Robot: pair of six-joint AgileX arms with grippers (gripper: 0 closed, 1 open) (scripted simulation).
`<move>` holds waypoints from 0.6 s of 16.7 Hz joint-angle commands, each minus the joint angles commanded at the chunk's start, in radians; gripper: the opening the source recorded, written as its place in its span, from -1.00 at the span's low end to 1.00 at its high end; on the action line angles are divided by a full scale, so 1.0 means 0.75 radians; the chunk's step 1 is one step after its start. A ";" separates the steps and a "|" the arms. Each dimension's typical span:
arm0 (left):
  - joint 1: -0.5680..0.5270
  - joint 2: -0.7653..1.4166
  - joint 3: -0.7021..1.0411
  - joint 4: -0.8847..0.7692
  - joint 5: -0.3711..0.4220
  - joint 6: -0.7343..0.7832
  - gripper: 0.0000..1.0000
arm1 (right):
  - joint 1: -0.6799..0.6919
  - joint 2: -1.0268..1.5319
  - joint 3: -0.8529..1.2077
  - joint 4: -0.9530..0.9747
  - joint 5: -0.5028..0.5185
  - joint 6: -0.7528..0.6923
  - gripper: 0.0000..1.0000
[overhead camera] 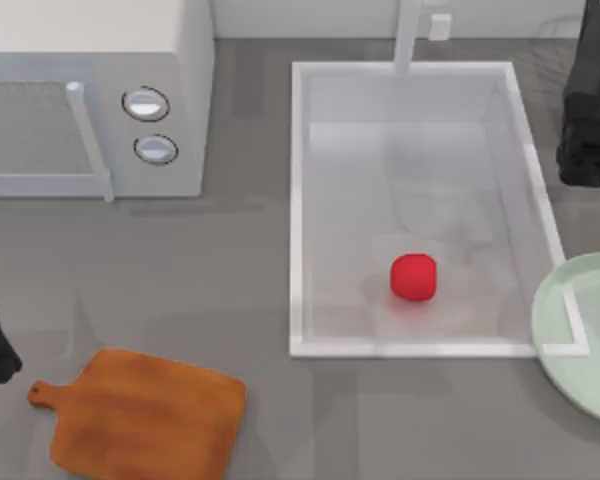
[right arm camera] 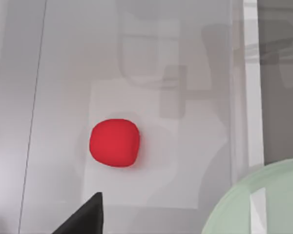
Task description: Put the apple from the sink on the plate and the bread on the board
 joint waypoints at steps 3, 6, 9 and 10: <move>0.000 0.000 0.000 0.000 0.000 0.000 1.00 | 0.081 0.405 0.348 -0.210 0.001 0.082 1.00; 0.000 0.000 0.000 0.000 0.000 0.000 1.00 | 0.155 0.769 0.660 -0.396 0.003 0.152 1.00; 0.000 0.000 0.000 0.000 0.000 0.000 1.00 | 0.214 1.067 0.912 -0.542 0.004 0.205 1.00; 0.000 0.000 0.000 0.000 0.000 0.000 1.00 | 0.230 1.146 0.979 -0.580 0.005 0.219 1.00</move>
